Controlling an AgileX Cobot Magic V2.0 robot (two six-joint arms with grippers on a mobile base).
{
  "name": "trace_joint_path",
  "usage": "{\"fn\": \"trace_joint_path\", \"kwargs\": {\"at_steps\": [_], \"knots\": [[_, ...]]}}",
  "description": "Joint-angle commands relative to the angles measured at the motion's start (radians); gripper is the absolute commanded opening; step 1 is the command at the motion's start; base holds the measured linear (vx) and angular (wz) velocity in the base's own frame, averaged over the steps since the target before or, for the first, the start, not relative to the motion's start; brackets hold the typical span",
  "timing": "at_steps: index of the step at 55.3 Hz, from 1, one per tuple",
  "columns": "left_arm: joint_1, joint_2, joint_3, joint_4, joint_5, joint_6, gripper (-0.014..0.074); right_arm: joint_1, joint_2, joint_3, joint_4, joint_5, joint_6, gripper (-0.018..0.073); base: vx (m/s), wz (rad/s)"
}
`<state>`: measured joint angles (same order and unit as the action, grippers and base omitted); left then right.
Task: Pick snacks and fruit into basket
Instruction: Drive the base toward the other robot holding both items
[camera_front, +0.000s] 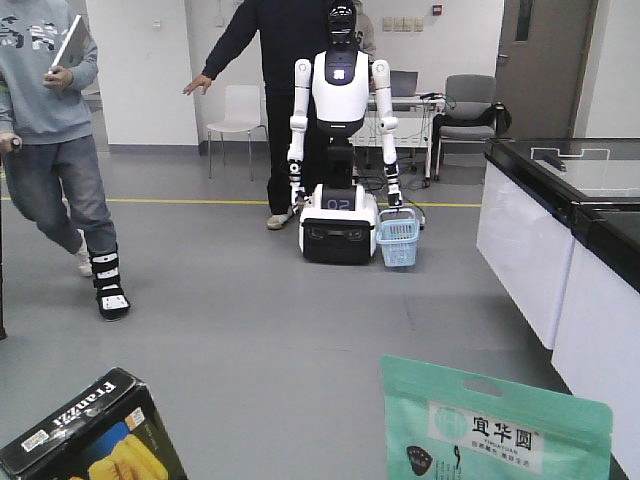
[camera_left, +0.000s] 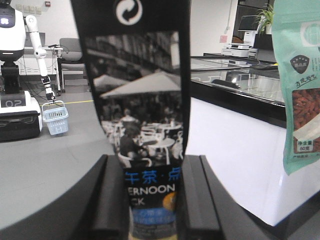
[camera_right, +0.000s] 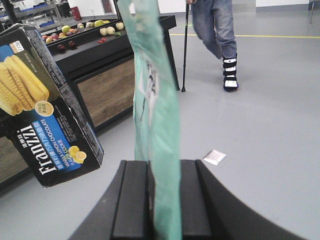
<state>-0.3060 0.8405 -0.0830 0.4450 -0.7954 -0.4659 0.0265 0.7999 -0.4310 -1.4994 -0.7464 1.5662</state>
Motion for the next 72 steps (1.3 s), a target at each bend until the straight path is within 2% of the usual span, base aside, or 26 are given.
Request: {"fn": "trace_joint_path", "kwargs": {"at_steps": [1, 72], "knots": [[-0.005, -0.007, -0.025, -0.027, -0.086, -0.001, 0.0, -0.001, -0.008, -0.033, 0.062, -0.023, -0.012, -0.0009, 0.45, -0.01], [-0.005, -0.007, -0.025, -0.027, -0.086, -0.001, 0.0, -0.001, -0.008, -0.033, 0.062, -0.02, -0.011, -0.0009, 0.44, -0.05]]}}
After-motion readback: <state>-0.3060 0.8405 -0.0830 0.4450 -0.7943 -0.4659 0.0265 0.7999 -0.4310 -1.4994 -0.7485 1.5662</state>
